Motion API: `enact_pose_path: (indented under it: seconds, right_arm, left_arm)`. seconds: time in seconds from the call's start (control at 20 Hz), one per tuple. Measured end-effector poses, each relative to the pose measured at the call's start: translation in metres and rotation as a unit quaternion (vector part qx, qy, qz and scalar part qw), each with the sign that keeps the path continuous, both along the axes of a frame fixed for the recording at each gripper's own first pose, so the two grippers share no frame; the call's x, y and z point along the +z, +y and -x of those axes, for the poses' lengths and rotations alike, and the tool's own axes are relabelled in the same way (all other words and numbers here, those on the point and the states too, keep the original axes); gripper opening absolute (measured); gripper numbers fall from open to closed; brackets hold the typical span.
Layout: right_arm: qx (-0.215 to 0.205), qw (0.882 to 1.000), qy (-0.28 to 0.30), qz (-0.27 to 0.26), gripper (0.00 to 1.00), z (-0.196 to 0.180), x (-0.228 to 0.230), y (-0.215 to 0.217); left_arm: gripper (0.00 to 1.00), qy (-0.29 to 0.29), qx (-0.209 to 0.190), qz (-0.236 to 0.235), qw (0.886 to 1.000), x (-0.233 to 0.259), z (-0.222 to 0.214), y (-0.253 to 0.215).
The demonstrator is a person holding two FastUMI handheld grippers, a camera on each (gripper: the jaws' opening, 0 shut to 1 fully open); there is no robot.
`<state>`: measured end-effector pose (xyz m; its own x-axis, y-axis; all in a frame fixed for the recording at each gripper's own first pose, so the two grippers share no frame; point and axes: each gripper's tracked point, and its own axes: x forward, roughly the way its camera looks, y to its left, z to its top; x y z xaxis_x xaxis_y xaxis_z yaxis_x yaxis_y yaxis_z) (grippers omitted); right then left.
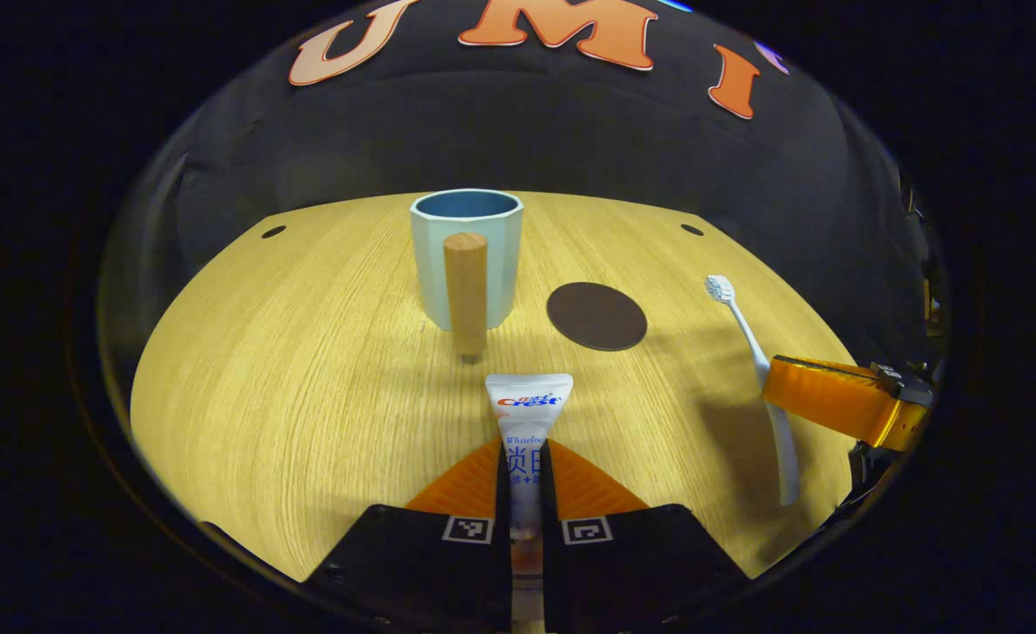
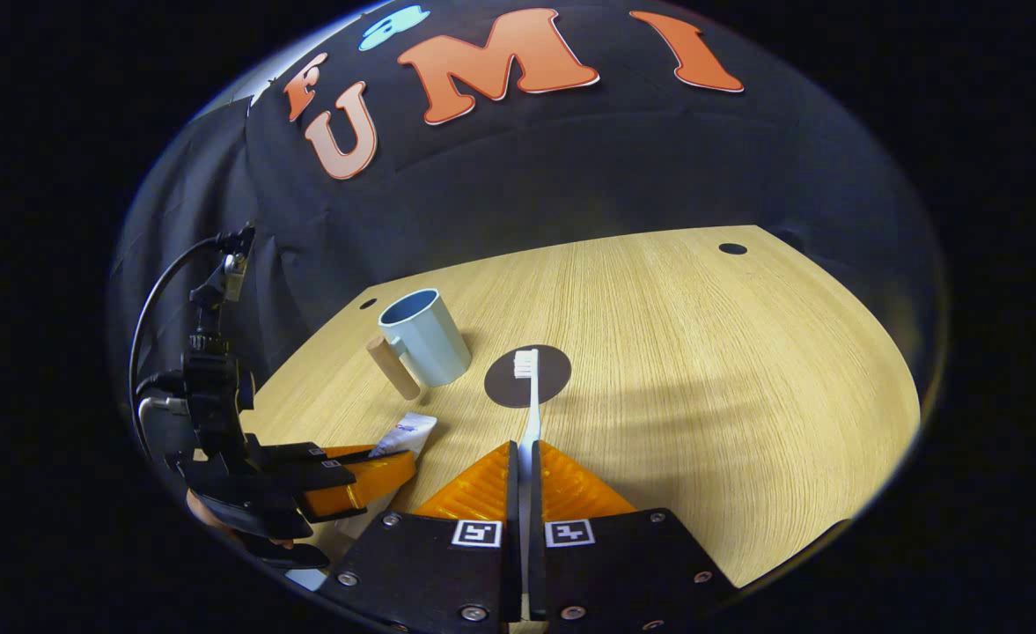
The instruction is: Put the toothbrush and toothpaste on the desktop into the cup, then pick up the cup and place it on the coaster on the desktop.
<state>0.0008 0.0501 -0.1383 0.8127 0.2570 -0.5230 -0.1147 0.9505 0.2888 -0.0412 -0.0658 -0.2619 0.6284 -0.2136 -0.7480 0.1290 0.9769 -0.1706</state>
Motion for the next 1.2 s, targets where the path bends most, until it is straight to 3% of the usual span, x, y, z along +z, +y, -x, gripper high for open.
enact_pose_path:
  seconds: [0.3, 0.65, 0.95, 1.2]
  right_arm:
    - [-0.002, 1.000, -0.018, -0.001, 0.04, -0.007, 0.011, -0.002]
    - [-0.002, 0.999, -0.050, 0.002, 0.04, -0.019, 0.028, 0.002]
    - [0.010, 0.996, -0.089, 0.002, 0.04, -0.033, 0.044, 0.016]
    - [0.023, 0.993, -0.120, 0.003, 0.04, -0.047, 0.062, 0.027]
  left_arm:
    - [0.13, -0.068, -0.034, 0.018, 0.997, 0.030, -0.011, -0.014]
    - [0.13, -0.174, -0.029, 0.050, 0.983, 0.079, -0.027, -0.001]
    - [0.13, -0.230, -0.009, 0.066, 0.971, 0.117, -0.041, 0.014]
    - [0.13, -0.279, 0.009, 0.057, 0.959, 0.149, -0.071, 0.034]
